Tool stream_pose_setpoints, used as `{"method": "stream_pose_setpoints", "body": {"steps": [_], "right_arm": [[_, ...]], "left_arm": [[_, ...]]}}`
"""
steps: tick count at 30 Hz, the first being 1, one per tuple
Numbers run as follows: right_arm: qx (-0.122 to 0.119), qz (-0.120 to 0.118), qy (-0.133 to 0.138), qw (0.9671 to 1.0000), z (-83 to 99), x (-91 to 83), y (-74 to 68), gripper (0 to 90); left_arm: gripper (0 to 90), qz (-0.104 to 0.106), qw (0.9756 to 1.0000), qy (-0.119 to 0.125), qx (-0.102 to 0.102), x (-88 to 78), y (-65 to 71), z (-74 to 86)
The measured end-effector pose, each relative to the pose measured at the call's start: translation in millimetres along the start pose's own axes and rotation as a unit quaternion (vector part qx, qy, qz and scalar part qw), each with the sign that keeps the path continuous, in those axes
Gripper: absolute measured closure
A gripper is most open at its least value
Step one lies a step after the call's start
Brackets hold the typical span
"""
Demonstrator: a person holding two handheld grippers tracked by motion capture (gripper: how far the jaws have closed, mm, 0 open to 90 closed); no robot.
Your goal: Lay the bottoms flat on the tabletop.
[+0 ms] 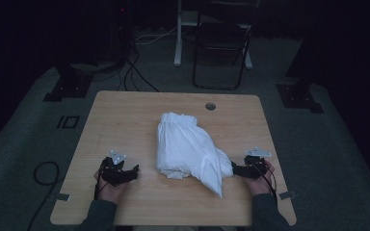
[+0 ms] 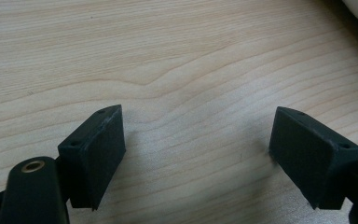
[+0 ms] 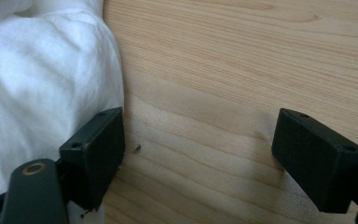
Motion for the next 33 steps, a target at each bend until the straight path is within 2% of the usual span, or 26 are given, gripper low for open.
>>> {"method": "stream_pose_setpoints", "body": {"steps": [8, 10, 14, 17, 20, 22, 23, 24, 25, 26, 27, 28, 33], "right_arm": [[0.0, 0.0, 0.0, 1.0, 0.0, -0.1, 0.2, 17.3], [0.002, 0.002, 0.001, 1.0, 0.0, -0.4, 0.7, 18.7], [0.005, 0.004, 0.005, 1.0, 0.2, -1.8, 1.3, 24.5], [0.008, 0.006, 0.011, 0.9999, 0.4, -4.5, 2.8, 34.2], [0.009, 0.003, 0.009, 0.9999, 0.5, -5.6, 2.7, 36.4], [0.001, 0.005, 0.004, 1.0, 1.0, -6.8, 1.5, 37.1], [-0.003, 0.004, 0.006, 1.0, -0.4, -8.9, -0.7, 37.3], [-0.003, 0.004, 0.006, 1.0, -0.4, -8.9, -0.7, 37.3], [-0.004, 0.0, 0.013, 0.9999, -3.7, -12.5, -2.7, 37.9], [-0.004, 0.0, 0.013, 0.9999, -3.7, -12.5, -2.7, 37.9], [-0.002, -0.007, 0.021, 0.9998, -7.1, -17.1, -5.0, 38.4], [-0.002, -0.007, 0.021, 0.9998, -7.1, -17.1, -5.0, 38.4], [-0.009, -0.023, 0.039, 0.9989, -14.7, -29.6, -16.5, 38.5]], "left_arm": [[19.0, -0.002, 1.0, -0.001, -0.002, -0.1, -0.4, 0.1], [21.9, -0.005, 1.0, 0.001, -0.003, -0.6, -1.1, 0.2], [28.7, -0.006, 1.0, 0.005, -0.004, -2.2, -1.2, 0.5], [32.2, -0.002, 1.0, 0.009, 0.0, -2.7, 0.5, 0.1], [34.2, 0.0, 1.0, 0.009, 0.002, -3.0, 1.4, -0.4], [35.9, 0.004, 0.9999, 0.01, 0.007, -4.2, 5.0, -2.4], [35.9, 0.01, 0.9996, 0.021, 0.014, -8.7, 11.1, -8.1], [35.9, 0.01, 0.9996, 0.021, 0.014, -8.7, 11.1, -8.1], [35.9, 0.019, 0.9989, 0.035, 0.026, -14.6, 18.7, -15.6], [35.8, 0.019, 0.9989, 0.035, 0.026, -14.6, 18.7, -15.6], [35.7, 0.025, 0.9979, 0.047, 0.037, -21.2, 26.8, -23.6], [35.7, 0.025, 0.9979, 0.047, 0.037, -21.2, 26.8, -23.6], [35.1, 0.054, 0.9932, 0.079, 0.066, -37.3, 55.2, -49.6]]}}
Point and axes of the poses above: each handheld gripper's, and its own axes: x roughly forward along the jaws, z roughly out of its underside, y roughly to its right, the point moved 7 cm from there along x, roughly forward along the jaws, and after that the axes turned 7 degrees about x, right-handed, at the moved point
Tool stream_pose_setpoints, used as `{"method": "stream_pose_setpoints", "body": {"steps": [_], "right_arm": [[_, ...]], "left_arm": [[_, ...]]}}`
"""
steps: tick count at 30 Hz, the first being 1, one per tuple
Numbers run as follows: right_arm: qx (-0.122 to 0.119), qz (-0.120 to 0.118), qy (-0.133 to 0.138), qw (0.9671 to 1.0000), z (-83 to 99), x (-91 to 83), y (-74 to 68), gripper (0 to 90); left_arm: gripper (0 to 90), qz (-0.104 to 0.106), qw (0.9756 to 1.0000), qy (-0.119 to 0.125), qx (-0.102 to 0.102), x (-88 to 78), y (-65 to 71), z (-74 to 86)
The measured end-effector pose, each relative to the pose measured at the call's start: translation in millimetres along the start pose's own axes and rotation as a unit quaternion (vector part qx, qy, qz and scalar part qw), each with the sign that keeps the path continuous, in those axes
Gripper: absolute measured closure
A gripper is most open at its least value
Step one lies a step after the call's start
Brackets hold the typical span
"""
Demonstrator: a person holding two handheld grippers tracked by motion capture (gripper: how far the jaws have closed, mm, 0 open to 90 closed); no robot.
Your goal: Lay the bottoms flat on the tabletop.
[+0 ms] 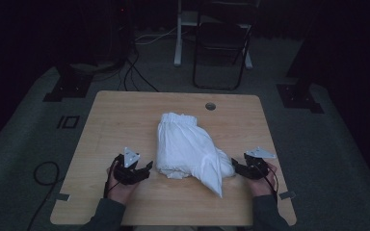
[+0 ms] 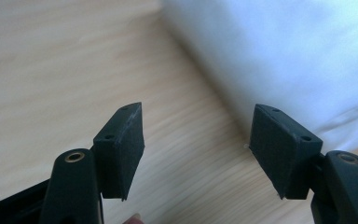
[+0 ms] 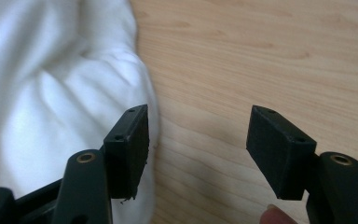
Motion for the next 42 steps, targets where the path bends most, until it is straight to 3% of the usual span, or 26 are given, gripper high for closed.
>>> {"method": "stream_pose_setpoints", "body": {"steps": [3, 4, 7, 9, 10, 11, 13, 16, 17, 18, 19, 22, 25, 29, 32, 33, 34, 36, 37, 38, 39, 40, 41, 42], "right_arm": [[-0.001, -0.009, 0.004, 0.9999, -1.7, -1.1, -5.2, 38.4], [-0.003, -0.014, 0.004, 0.9999, -1.7, -0.2, -10.2, 38.4], [-0.003, -0.017, 0.002, 0.9998, -1.2, 0.6, -12.2, 38.4], [-0.013, -0.024, -0.008, 0.9996, 3.1, 7.0, -22.2, 38.6], [-0.013, -0.024, -0.008, 0.9996, 3.1, 7.0, -22.2, 38.6], [-0.017, -0.026, -0.013, 0.9994, 5.3, 10.0, -25.3, 39.3], [-0.018, -0.027, -0.016, 0.9993, 6.5, 11.5, -26.5, 40.0], [-0.026, -0.027, -0.029, 0.9989, 11.1, 17.4, -29.2, 45.8], [-0.029, -0.033, -0.038, 0.9983, 13.8, 20.3, -30.7, 53.5], [-0.029, -0.033, -0.038, 0.9983, 13.8, 20.3, -30.7, 53.5], [-0.032, -0.043, -0.041, 0.9977, 14.8, 21.3, -33.3, 63.8], [-0.049, -0.048, -0.041, 0.9968, 14.9, 21.1, -36.1, 70.8], [-0.063, -0.038, -0.041, 0.9964, 14.9, 20.7, -35.6, 80.0], [-0.06, -0.017, -0.042, 0.9972, 14.0, 19.6, -28.5, 83.8], [-0.051, -0.014, -0.043, 0.9977, 13.7, 19.2, -24.7, 84.1], [-0.049, -0.005, -0.042, 0.9979, 13.2, 19.0, -22.4, 84.3], [-0.049, -0.005, -0.042, 0.9979, 13.2, 19.0, -22.4, 84.3], [-0.053, 0.009, -0.043, 0.9976, 12.6, 18.6, -19.5, 84.4], [-0.053, 0.031, -0.044, 0.9971, 11.7, 17.7, -13.3, 84.6], [-0.053, 0.031, -0.044, 0.9971, 11.7, 17.7, -13.3, 84.6], [-0.045, 0.05, -0.042, 0.9969, 11.4, 16.2, -3.9, 84.7], [-0.045, 0.05, -0.042, 0.9969, 11.4, 16.2, -3.9, 84.7], [-0.034, 0.071, -0.042, 0.996, 11.7, 13.5, 7.3, 84.7], [-0.034, 0.071, -0.042, 0.996, 11.7, 13.5, 7.3, 84.7]], "left_arm": [[34.7, 0.018, 0.9996, 0.02, 0.014, -0.5, 17.8, -18.1], [34.0, 0.028, 0.9988, 0.03, 0.027, -0.9, 31.5, -30.2], [33.7, 0.035, 0.9981, 0.036, 0.036, -1.2, 39.9, -37.0], [32.2, 0.06, 0.9953, 0.051, 0.057, 1.7, 64.8, -52.2], [31.8, 0.06, 0.9953, 0.051, 0.057, 1.7, 64.8, -52.2], [30.6, 0.071, 0.994, 0.047, 0.07, 7.3, 75.7, -53.2], [29.7, 0.068, 0.9939, 0.042, 0.077, 11.3, 80.5, -52.0], [28.3, 0.039, 0.9929, 0.026, 0.109, 25.2, 86.1, -43.7], [36.8, 0.013, 0.9927, 0.012, 0.12, 32.2, 80.2, -36.3], [43.9, 0.013, 0.9927, 0.012, 0.12, 32.2, 80.2, -36.3], [51.4, 0.008, 0.9937, -0.003, 0.112, 35.2, 71.3, -29.5], [69.9, -0.002, 0.9949, -0.011, 0.1, 34.0, 60.0, -25.1], [74.3, -0.016, 0.9974, -0.01, 0.069, 25.3, 37.9, -20.5], [72.0, -0.058, 0.9979, -0.025, 0.015, 11.6, -6.0, 0.3], [69.2, -0.089, 0.9942, -0.05, -0.035, 2.1, -39.0, 27.3], [64.8, -0.105, 0.9902, -0.068, -0.062, -3.8, -56.2, 45.5], [64.5, -0.105, 0.9902, -0.068, -0.062, -3.8, -56.2, 45.5], [63.8, -0.116, 0.9861, -0.087, -0.082, -8.3, -70.7, 60.9], [61.5, -0.117, 0.9831, -0.094, -0.105, -11.0, -81.0, 72.3], [61.9, -0.117, 0.9831, -0.094, -0.105, -11.0, -81.0, 72.3], [61.8, -0.123, 0.9816, -0.096, -0.11, -12.7, -85.2, 76.3], [61.8, -0.123, 0.9808, -0.097, -0.116, -14.1, -88.6, 79.0], [60.3, -0.124, 0.9798, -0.093, -0.127, -15.6, -91.2, 80.5], [60.3, -0.125, 0.9795, -0.092, -0.128, -17.8, -93.6, 81.7]]}}
Point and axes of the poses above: each handheld gripper's, and its own axes: x roughly forward along the jaws, z roughly out of its underside, y roughly to its right, the point moved 7 cm from there along x, roughly forward along the jaws, and after that the axes turned 7 degrees about x, right-handed, at the moved point
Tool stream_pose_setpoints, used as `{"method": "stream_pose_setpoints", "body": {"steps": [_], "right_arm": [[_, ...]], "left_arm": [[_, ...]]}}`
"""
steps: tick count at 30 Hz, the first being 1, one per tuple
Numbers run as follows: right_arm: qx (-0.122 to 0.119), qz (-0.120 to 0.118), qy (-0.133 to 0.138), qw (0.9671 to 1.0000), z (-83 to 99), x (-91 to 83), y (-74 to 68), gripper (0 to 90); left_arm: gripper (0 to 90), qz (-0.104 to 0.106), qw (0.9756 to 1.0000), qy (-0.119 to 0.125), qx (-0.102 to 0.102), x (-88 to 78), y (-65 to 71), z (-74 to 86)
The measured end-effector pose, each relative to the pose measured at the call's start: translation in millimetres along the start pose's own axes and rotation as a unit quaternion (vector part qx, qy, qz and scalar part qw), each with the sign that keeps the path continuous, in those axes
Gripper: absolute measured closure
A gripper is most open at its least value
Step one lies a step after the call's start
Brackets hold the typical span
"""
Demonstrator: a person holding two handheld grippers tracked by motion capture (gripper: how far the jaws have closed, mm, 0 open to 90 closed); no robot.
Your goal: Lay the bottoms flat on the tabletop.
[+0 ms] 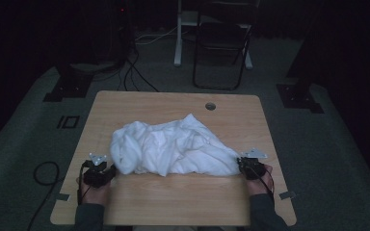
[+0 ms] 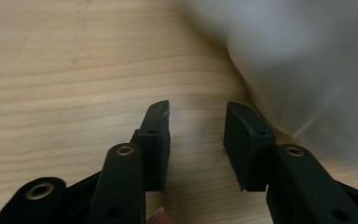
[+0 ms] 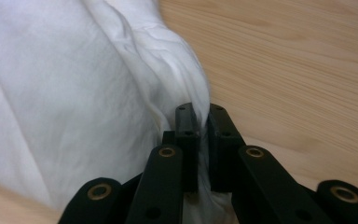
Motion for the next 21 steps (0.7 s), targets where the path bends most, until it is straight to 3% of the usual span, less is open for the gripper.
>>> {"method": "stream_pose_setpoints", "body": {"steps": [3, 5, 11, 21], "right_arm": [[0.034, 0.012, -0.001, 0.9994, 4.0, -3.0, 19.0, 84.4], [0.04, 0.008, 0.0, 0.9992, 5.1, -4.0, 22.7, 83.5], [0.041, 0.012, 0.0, 0.9991, 5.2, -3.9, 23.4, 81.4], [0.048, 0.014, 0.002, 0.9987, 5.4, -4.9, 27.1, 78.3]], "left_arm": [[58.5, 0.004, 0.9999, 0.0, -0.013, -2.1, -7.3, 3.8], [57.1, 0.005, 0.9999, 0.001, -0.016, -2.3, -8.0, 4.5], [54.8, -0.001, 0.9989, 0.019, -0.042, -14.0, -20.9, 3.8], [54.0, -0.004, 0.9944, 0.048, -0.094, -34.1, -53.1, 10.0]]}}
Point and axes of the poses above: each handheld gripper's, and its own axes: x roughly forward along the jaws, z roughly out of its underside, y roughly to its right, the point moved 7 cm from there along x, roughly forward along the jaws, and after that the axes turned 7 degrees about x, right-handed, at the moved point
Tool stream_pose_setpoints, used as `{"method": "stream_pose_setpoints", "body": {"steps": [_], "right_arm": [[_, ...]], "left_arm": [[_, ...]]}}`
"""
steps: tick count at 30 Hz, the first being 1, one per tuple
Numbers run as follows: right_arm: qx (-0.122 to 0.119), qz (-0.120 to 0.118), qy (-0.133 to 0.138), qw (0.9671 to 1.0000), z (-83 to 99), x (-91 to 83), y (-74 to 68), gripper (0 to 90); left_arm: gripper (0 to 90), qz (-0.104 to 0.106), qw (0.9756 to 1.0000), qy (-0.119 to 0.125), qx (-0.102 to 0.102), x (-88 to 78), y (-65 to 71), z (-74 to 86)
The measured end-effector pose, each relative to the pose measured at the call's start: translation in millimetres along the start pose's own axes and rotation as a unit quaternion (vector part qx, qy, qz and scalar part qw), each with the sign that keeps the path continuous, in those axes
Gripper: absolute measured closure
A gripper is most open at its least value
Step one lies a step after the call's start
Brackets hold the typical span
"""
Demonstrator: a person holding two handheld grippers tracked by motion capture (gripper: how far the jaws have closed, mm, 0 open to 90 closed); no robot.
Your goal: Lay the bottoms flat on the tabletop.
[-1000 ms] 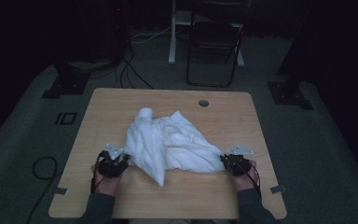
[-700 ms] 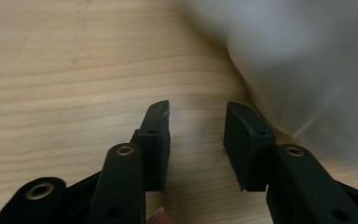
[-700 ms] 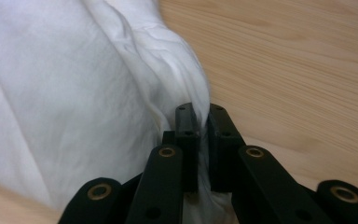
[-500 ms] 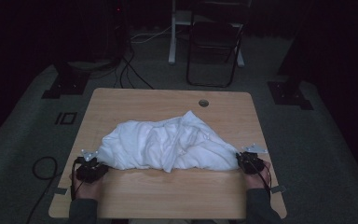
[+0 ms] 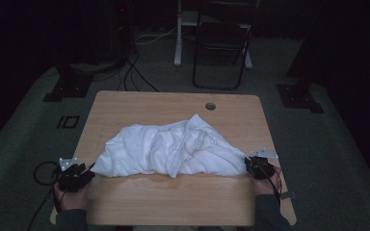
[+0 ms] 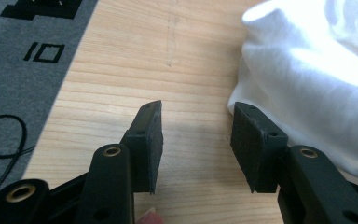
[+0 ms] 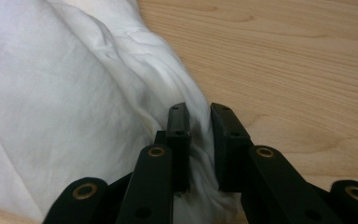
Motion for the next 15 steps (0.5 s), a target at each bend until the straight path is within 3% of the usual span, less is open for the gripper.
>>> {"method": "stream_pose_setpoints", "body": {"steps": [7, 15], "right_arm": [[0.003, 0.01, -0.001, 0.9999, -0.3, -1.2, 4.6, 80.2], [0.014, 0.027, -0.004, 0.9995, 1.0, -4.2, 15.4, 81.7]], "left_arm": [[53.8, 0.001, 0.9998, 0.02, 0.0, -7.4, -0.2, -8.6], [53.7, 0.004, 0.9998, 0.017, 0.008, -7.9, 1.3, -9.0]]}}
Point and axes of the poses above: each handheld gripper's, and its own axes: x roughly forward along the jaws, z roughly out of its underside, y roughly to its right, the point moved 7 cm from there along x, roughly forward along the jaws, and after that the axes turned 7 degrees about x, right-handed, at the moved point
